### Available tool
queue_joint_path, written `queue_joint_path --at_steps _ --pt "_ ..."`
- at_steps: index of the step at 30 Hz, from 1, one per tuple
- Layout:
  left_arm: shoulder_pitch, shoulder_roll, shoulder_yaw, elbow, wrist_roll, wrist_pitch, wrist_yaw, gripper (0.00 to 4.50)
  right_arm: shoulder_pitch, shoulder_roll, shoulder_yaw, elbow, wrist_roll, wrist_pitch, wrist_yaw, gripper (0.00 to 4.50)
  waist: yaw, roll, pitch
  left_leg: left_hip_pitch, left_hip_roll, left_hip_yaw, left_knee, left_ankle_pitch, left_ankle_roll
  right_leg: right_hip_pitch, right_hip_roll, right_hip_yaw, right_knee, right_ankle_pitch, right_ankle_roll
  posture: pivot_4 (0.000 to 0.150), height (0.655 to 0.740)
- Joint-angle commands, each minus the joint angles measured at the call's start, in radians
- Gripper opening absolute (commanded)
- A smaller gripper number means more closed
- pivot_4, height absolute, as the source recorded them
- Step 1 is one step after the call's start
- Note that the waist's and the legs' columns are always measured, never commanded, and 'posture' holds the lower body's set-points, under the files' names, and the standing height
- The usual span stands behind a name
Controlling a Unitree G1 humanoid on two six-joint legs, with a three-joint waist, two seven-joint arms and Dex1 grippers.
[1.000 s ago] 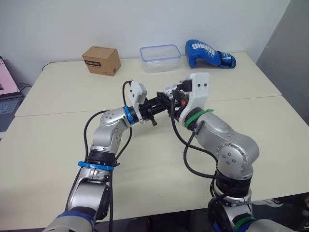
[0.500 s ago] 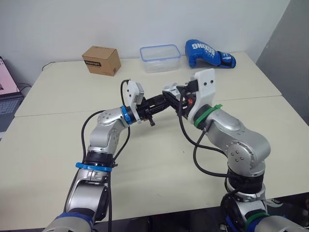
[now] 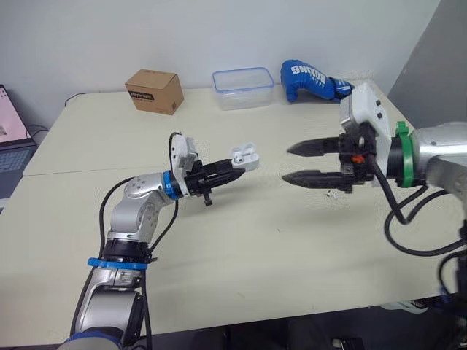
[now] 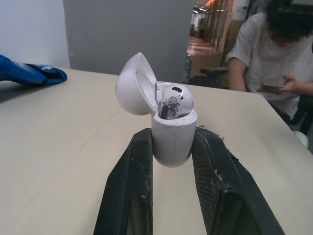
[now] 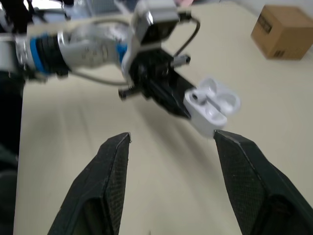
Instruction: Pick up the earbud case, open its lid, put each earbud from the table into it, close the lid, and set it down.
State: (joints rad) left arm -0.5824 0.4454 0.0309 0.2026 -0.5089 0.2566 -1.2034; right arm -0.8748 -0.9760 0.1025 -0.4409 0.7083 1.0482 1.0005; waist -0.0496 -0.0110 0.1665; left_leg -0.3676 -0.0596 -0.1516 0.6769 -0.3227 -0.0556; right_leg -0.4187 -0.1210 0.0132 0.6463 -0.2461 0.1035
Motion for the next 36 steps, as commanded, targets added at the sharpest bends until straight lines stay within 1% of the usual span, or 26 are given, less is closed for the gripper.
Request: queue_joint_path --at_steps 1,3,6,11,16,21,26,36 --pt "0.019 0.024 0.018 -0.084 -0.041 0.02 -0.03 0.78 -0.05 -0.086 0.187 0.119 -0.201 -0.131 0.142 2.79 -0.001 0.0 0.0 0.0 0.0 0.0 0.0 0.0 0.0 0.0 0.0 0.0 0.0 0.0 0.0 0.15 0.7307" --pt "0.038 0.036 0.023 -0.112 -0.052 0.032 -0.039 0.78 -0.089 -0.099 0.302 0.201 -0.322 -0.159 0.169 2.79 -0.002 0.0 0.0 0.0 0.0 0.0 0.0 0.0 0.0 -0.001 0.0 0.0 0.0 0.0 0.0 0.15 0.7307" --pt "0.066 0.054 0.024 -0.158 -0.067 0.052 -0.052 0.78 -0.125 -0.087 0.409 0.31 -0.45 -0.206 0.216 2.79 -0.002 0.0 0.0 0.0 0.0 0.001 0.0 0.0 0.0 -0.001 0.0 0.001 0.0 0.0 0.0 0.15 0.7307" --pt "0.114 0.081 0.02 -0.245 -0.091 0.088 -0.05 0.78 -0.161 0.019 0.496 0.493 -0.588 -0.205 0.213 2.79 0.0 0.0 0.0 -0.001 0.0 0.001 0.0 0.0 -0.001 -0.002 -0.001 0.001 -0.001 0.0 0.0 0.15 0.7307" --pt "0.143 0.08 0.029 -0.307 -0.116 0.117 -0.014 0.78 -0.153 0.128 0.491 0.652 -0.672 -0.198 0.151 2.79 0.007 0.0 0.0 -0.002 0.0 0.0 0.0 0.0 -0.001 -0.002 -0.001 0.001 -0.001 0.0 0.0 0.15 0.7307" --pt "0.167 0.086 0.036 -0.34 -0.128 0.126 0.008 0.78 -0.144 0.187 0.458 0.767 -0.722 -0.228 0.102 2.79 0.014 0.0 0.0 -0.002 0.0 0.0 0.0 0.0 -0.001 -0.003 -0.001 0.001 -0.001 0.0 0.0 0.15 0.7307" --pt "0.179 0.089 0.036 -0.353 -0.135 0.128 0.022 0.78 -0.137 0.192 0.455 0.802 -0.76 -0.262 0.108 2.79 0.015 0.0 0.0 -0.002 0.0 0.001 0.0 0.0 -0.001 -0.003 -0.001 0.001 -0.001 0.0 0.0 0.15 0.7307" --pt "0.2 0.091 0.034 -0.367 -0.139 0.127 0.038 0.78 -0.108 0.169 0.451 0.807 -0.807 -0.278 0.157 2.79 0.015 0.0 0.0 -0.002 0.0 0.001 0.0 0.0 -0.001 -0.003 -0.001 0.001 0.0 0.0 0.0 0.15 0.7307"
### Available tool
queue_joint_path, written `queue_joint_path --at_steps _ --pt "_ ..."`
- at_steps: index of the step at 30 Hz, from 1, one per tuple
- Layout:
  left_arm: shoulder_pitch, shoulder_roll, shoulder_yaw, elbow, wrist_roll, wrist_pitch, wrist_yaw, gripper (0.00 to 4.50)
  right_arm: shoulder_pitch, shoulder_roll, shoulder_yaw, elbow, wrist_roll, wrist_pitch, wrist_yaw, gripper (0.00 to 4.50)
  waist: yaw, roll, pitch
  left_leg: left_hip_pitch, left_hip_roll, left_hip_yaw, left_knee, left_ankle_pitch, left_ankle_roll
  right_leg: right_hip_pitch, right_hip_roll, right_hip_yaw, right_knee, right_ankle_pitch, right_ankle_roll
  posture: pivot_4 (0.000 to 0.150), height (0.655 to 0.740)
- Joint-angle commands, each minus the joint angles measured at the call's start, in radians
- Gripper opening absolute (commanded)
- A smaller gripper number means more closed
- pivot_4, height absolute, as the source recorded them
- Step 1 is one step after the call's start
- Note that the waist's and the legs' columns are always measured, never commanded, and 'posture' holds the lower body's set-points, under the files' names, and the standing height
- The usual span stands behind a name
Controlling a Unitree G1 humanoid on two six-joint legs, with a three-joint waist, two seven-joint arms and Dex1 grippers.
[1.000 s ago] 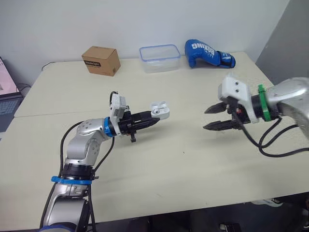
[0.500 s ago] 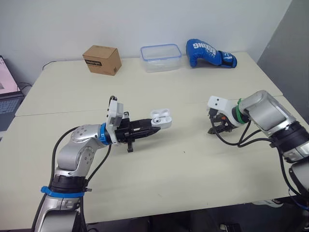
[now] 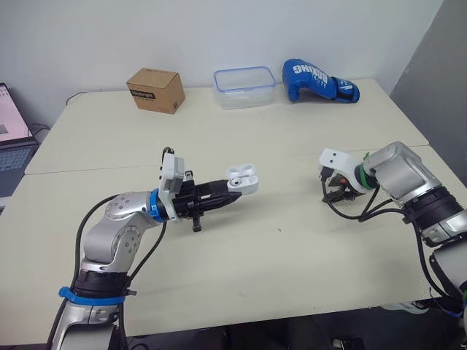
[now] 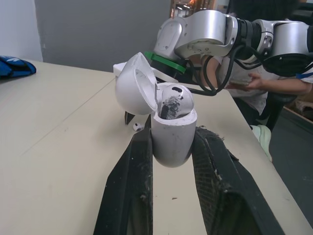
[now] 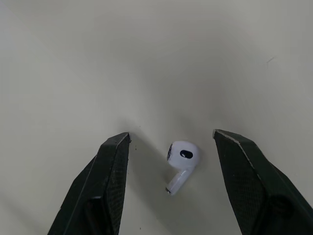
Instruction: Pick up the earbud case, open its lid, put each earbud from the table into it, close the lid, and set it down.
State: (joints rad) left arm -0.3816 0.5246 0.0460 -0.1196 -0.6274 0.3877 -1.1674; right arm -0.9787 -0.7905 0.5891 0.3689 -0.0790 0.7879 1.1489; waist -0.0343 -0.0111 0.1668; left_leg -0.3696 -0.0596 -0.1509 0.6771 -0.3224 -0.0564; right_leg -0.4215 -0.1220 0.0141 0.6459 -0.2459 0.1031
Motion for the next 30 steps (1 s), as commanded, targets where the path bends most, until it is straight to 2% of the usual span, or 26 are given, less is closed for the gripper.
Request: queue_joint_path --at_steps 1,16,24,30 --pt "-0.001 0.012 0.019 -0.043 -0.021 -0.004 0.002 0.78 -0.003 -0.014 -0.038 0.003 -0.025 -0.02 0.008 2.79 0.0 0.0 0.0 0.0 0.0 0.0 0.0 0.0 0.0 0.0 0.0 0.0 0.0 0.0 0.0 0.15 0.7307" --pt "-0.001 0.009 0.014 -0.045 -0.018 -0.002 0.009 0.78 0.004 0.01 -0.053 0.047 -0.06 -0.034 0.024 2.79 0.0 0.0 0.0 0.0 0.0 0.0 0.0 0.0 0.0 0.001 0.0 0.0 0.0 0.0 0.0 0.15 0.7307" --pt "-0.005 0.009 0.012 -0.043 -0.019 -0.002 0.009 0.78 0.008 0.006 -0.055 0.047 -0.069 -0.031 0.033 0.35 0.001 0.0 0.0 0.0 0.0 0.0 0.0 0.0 0.0 0.001 0.0 0.0 0.0 0.0 0.0 0.15 0.7307" --pt "-0.01 0.009 0.01 -0.038 -0.017 -0.002 0.008 0.78 0.012 -0.014 -0.05 0.021 -0.08 -0.043 0.07 0.35 0.001 0.0 0.0 0.0 0.0 0.0 0.0 0.0 0.0 0.001 0.0 0.0 0.0 0.0 0.0 0.15 0.7307"
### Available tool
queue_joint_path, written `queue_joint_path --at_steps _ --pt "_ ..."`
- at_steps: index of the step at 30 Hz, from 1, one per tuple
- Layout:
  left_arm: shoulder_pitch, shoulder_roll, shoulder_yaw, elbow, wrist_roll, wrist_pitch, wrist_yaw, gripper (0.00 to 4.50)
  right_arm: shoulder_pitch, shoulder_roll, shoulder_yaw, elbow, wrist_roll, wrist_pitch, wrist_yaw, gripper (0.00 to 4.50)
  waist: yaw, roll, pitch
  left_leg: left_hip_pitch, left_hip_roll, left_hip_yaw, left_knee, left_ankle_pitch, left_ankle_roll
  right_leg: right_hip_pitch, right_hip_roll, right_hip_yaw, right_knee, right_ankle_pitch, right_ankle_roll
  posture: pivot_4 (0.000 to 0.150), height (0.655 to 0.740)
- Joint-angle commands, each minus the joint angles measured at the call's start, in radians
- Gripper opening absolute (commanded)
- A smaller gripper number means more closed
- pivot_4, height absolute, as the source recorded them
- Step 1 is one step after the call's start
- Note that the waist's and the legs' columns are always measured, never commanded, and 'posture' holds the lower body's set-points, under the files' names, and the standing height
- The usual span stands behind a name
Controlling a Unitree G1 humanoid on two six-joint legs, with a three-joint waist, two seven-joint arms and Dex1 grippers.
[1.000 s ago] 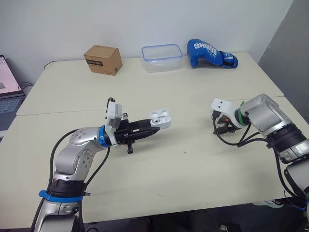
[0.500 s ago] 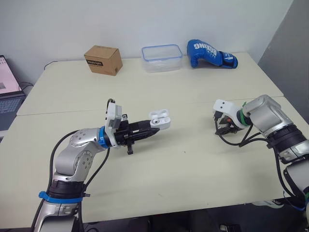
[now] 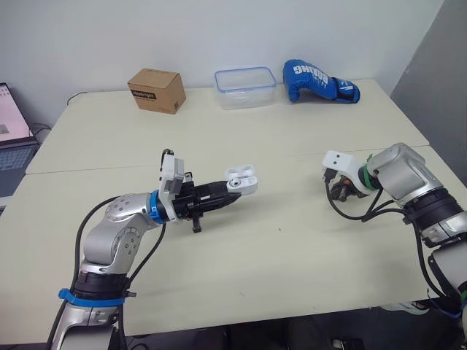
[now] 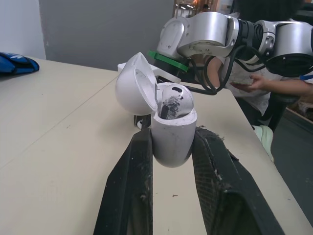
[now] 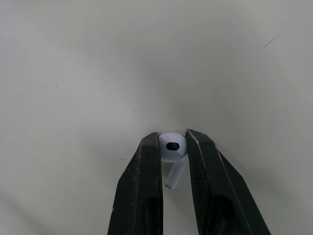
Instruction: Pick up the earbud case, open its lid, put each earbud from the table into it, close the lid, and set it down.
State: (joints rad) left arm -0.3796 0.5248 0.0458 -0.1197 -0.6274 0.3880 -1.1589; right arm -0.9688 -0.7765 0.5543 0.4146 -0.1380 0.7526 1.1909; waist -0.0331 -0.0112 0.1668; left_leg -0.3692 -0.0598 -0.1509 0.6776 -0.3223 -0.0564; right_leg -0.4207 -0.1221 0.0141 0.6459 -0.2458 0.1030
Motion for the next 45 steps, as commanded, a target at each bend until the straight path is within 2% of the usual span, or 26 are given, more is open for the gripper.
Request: queue_joint_path --at_steps 1,9,15,35,36,39,45 --pt "-0.012 0.009 0.01 -0.038 -0.016 -0.003 -0.001 0.78 0.0 -0.04 -0.015 -0.043 -0.02 -0.02 0.048 0.35 0.0 0.0 0.0 0.0 0.0 0.0 0.0 0.0 0.0 0.0 0.0 0.0 0.0 0.0 0.0 0.15 0.7307" --pt "-0.019 0.005 0.001 -0.023 -0.006 -0.014 -0.013 0.78 0.04 -0.177 0.021 -0.283 -0.018 -0.156 0.279 0.35 0.0 0.001 0.0 0.0 0.0 0.0 0.0 0.0 0.0 0.0 0.0 0.0 0.0 0.0 0.0 0.15 0.7307" --pt "-0.012 0.009 -0.004 -0.021 0.002 -0.026 -0.024 0.78 0.115 -0.2 0.051 -0.443 -0.062 -0.19 0.321 0.35 0.001 0.0 0.0 0.0 0.0 0.001 0.0 0.0 0.0 0.0 0.0 0.0 0.0 0.0 0.0 0.15 0.7307" --pt "-0.009 -0.001 -0.012 -0.013 0.009 -0.037 -0.031 0.78 0.162 -0.133 0.043 -0.425 -0.146 -0.191 0.304 0.35 0.002 0.0 0.0 0.0 0.0 0.0 0.0 0.0 0.0 0.0 0.0 0.0 0.0 0.0 0.0 0.15 0.7307" --pt "-0.01 -0.001 -0.012 -0.013 0.009 -0.037 -0.031 0.78 0.163 -0.134 0.042 -0.423 -0.149 -0.194 0.303 1.07 0.002 0.0 0.0 0.0 0.0 0.0 0.0 0.0 0.0 0.0 0.0 0.0 0.0 0.0 0.0 0.15 0.7307" --pt "-0.008 -0.001 -0.012 -0.014 0.01 -0.038 -0.03 0.78 0.163 -0.145 0.032 -0.432 -0.149 -0.206 0.312 2.01 0.002 0.0 0.0 0.0 0.0 0.0 0.001 0.0 0.0 0.0 0.0 0.0 0.0 0.0 0.0 0.15 0.7307" --pt "-0.011 -0.002 -0.012 -0.012 0.012 -0.04 -0.03 0.78 0.16 -0.177 0.019 -0.487 -0.153 -0.262 0.323 2.01 0.002 0.0 0.0 0.0 0.0 0.0 0.0 0.0 0.0 0.0 0.0 0.0 0.0 0.0 0.0 0.15 0.7307"
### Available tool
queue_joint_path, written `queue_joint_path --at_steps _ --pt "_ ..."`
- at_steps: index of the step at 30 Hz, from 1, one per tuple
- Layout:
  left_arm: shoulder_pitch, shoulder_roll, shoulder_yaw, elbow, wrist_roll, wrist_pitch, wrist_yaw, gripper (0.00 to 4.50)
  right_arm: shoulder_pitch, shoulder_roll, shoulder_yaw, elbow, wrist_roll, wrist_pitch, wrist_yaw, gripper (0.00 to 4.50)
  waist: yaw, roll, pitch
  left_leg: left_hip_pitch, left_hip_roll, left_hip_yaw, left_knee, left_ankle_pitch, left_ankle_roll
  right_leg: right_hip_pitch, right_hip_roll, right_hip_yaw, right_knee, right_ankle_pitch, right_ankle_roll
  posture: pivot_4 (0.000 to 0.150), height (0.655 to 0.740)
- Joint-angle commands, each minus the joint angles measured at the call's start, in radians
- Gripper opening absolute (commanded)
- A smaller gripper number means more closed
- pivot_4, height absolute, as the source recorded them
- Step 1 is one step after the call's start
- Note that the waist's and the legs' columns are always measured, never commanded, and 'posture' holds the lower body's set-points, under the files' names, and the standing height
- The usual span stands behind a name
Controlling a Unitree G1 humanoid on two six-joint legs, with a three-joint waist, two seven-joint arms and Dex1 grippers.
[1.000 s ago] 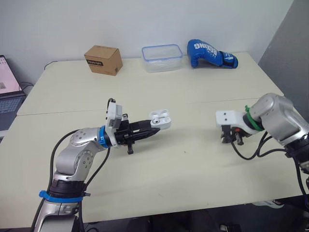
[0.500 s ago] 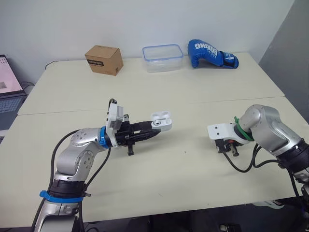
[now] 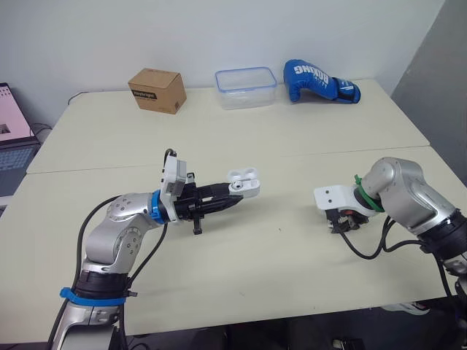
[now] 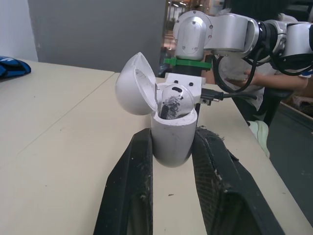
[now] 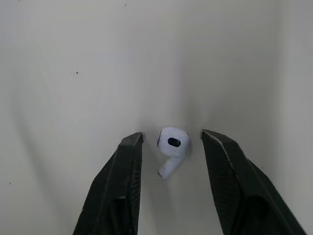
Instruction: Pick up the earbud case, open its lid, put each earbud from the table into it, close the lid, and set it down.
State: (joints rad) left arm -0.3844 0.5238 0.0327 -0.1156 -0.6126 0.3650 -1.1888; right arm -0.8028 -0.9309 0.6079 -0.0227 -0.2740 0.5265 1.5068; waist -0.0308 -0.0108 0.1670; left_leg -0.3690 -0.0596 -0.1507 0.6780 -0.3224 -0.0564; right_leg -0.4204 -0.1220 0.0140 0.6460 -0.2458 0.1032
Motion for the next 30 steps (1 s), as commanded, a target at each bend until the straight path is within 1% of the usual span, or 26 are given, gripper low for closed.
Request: queue_joint_path --at_steps 1,9,16,30 --pt "-0.006 -0.001 0.002 -0.015 -0.002 -0.018 0.0 0.78 -0.002 -0.026 -0.034 -0.064 -0.021 -0.038 0.006 2.01 0.0 0.0 0.0 0.0 0.0 0.0 0.0 0.0 0.0 0.0 0.0 0.0 0.0 0.0 0.0 0.15 0.7307" --pt "-0.007 -0.002 0.001 -0.014 -0.003 -0.019 -0.002 0.78 0.027 -0.026 -0.025 -0.145 -0.066 0.006 -0.002 2.01 0.0 0.0 0.0 0.0 0.0 0.0 0.0 0.0 0.0 0.0 0.0 0.0 0.0 0.0 0.0 0.15 0.7307" --pt "-0.01 -0.006 -0.004 -0.014 -0.002 -0.019 0.0 0.78 0.05 -0.025 -0.017 -0.174 -0.103 0.051 -0.003 2.01 0.0 0.0 0.0 0.0 0.0 0.0 0.0 0.0 0.0 0.0 0.0 0.0 0.0 0.0 0.0 0.15 0.7307" --pt "-0.005 -0.011 -0.007 -0.022 -0.002 -0.017 0.007 0.78 0.049 -0.006 -0.008 -0.139 -0.137 0.04 -0.005 2.01 0.0 0.0 0.0 0.0 0.0 0.0 0.0 0.0 0.0 0.0 0.0 0.0 0.0 0.0 0.0 0.15 0.7307"
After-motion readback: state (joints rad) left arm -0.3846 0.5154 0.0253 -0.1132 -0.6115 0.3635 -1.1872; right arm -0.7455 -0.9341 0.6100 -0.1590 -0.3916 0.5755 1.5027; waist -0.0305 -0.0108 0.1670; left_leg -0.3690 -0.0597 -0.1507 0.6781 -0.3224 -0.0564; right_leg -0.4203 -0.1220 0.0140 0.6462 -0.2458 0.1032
